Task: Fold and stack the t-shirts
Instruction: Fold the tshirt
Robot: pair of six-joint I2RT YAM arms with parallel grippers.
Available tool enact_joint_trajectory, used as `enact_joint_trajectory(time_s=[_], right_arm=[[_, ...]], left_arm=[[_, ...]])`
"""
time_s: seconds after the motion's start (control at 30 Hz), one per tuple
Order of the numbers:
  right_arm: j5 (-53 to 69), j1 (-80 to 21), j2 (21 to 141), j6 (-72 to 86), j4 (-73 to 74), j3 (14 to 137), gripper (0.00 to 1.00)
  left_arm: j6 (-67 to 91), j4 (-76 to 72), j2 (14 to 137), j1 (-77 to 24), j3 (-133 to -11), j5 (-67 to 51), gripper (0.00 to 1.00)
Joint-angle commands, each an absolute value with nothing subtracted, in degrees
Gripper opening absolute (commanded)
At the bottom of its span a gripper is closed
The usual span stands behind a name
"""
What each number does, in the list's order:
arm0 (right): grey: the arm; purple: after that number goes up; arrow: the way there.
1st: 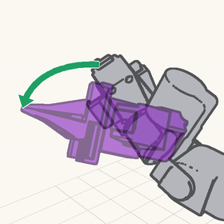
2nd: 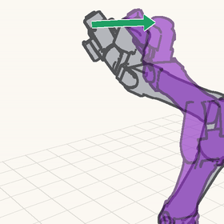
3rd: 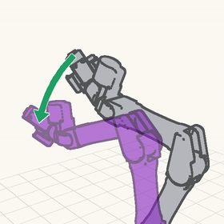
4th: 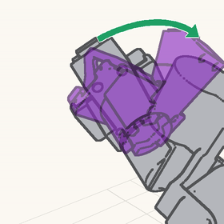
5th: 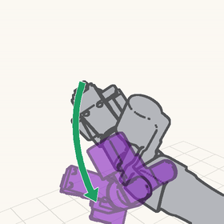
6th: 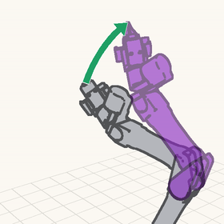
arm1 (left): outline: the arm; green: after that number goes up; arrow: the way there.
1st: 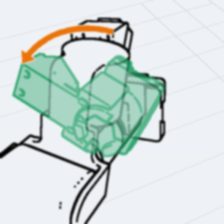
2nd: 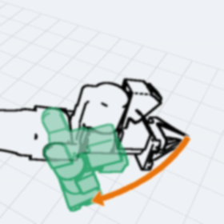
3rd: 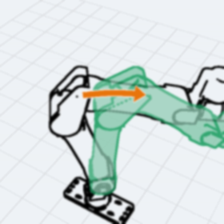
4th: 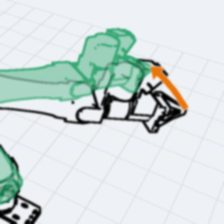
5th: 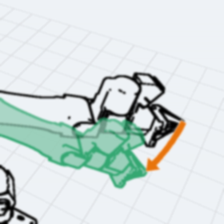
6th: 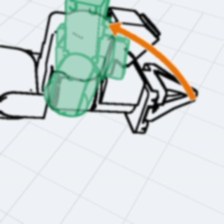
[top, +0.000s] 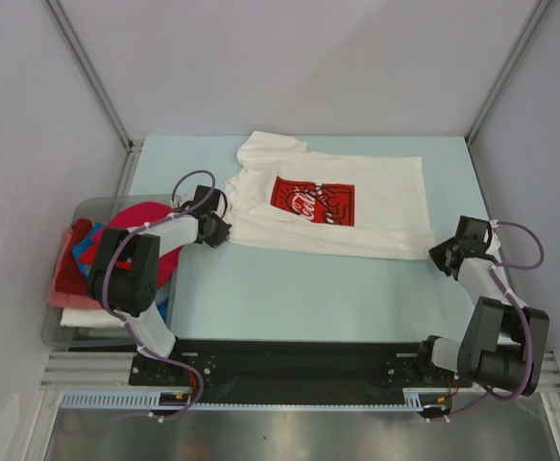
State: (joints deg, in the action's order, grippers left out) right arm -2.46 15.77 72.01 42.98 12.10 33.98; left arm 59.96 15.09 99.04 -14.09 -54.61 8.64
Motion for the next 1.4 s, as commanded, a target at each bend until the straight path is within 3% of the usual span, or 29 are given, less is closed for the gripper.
enact_joint_trajectory(time_s=[0.0,0.17,0.27,0.47,0.57,0.87,1.17,1.37], right_arm=[[-2.81,16.26,69.53,42.19,14.58,36.03,0.0],[-2.11,16.0,67.41,43.33,16.69,40.6,0.0],[-1.15,15.91,68.37,45.08,19.84,48.4,0.0],[1.84,17.22,72.24,46.14,30.57,73.51,0.0],[2.46,17.93,71.11,46.67,33.13,79.52,0.0],[4.31,19.68,60.74,47.11,33.49,74.62,0.0],[0.09,20.13,52.21,46.85,31.82,79.37,0.0],[-0.63,20.13,53.51,47.72,28.22,76.65,0.0]], left_arm=[[56.78,20.03,97.14,-13.97,-57.39,13.7,0.0],[53.44,25.39,90.8,-13.97,-60.98,17.65,0.0],[51.95,32.42,89.91,-13.89,-69.06,18.72,0.0],[48.17,48.76,91.06,-13.36,-98.46,18.63,0.01],[46.5,51.59,88.44,-13.36,-103.26,17.06,0.0],[45.79,48.95,73.84,-13.45,-94.13,14.85,0.0],[42.98,55.55,70.4,-13.45,-108.7,16.08,0.0],[42.45,53.79,73.55,-13.45,-108.29,15.12,0.0]])
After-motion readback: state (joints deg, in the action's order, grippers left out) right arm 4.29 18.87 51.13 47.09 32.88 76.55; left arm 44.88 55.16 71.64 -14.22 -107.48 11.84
